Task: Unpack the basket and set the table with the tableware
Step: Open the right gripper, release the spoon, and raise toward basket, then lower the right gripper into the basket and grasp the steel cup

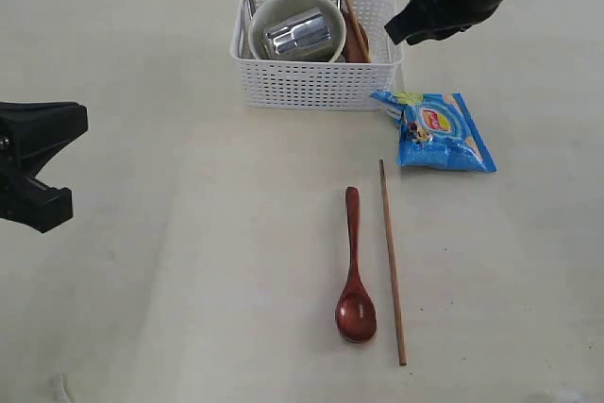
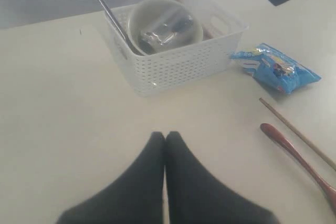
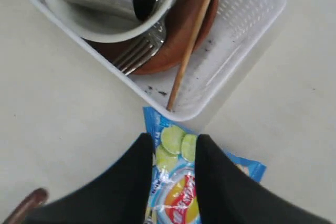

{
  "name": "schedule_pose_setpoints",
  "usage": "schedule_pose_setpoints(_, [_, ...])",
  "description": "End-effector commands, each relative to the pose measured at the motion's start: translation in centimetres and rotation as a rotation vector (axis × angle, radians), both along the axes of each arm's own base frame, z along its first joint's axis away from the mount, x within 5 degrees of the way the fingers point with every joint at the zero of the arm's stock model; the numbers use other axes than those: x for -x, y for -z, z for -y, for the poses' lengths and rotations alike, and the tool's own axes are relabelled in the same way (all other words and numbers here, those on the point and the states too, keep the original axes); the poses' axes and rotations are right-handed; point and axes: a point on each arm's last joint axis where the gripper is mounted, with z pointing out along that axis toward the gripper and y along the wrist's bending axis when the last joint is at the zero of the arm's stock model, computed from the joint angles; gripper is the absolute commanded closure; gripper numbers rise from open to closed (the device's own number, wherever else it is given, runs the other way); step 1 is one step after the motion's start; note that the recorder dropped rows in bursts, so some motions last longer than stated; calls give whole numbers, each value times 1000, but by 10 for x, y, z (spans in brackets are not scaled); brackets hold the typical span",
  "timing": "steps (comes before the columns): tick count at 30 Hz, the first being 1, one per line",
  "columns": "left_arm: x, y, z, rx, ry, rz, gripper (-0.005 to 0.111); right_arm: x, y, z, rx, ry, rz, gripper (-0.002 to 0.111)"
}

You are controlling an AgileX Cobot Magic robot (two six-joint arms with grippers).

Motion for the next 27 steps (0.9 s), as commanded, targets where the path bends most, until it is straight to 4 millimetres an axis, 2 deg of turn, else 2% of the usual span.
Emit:
schedule_pose_setpoints(1, [1,1,0,-1,-4,0,107,0,-6,0,-47,27,3,81])
schedule_pose_setpoints(6, [1,1,0,-1,-4,0,107,1,-3,0,-42,24,-5,81])
schedule_pose_setpoints(11, [1,1,0,0,-3,-1,107,-7,-7,1,-46,17,94,81])
schedule_pose_setpoints(27, [1,1,0,1,-1,-1,107,-7,-7,0,-58,31,88,81])
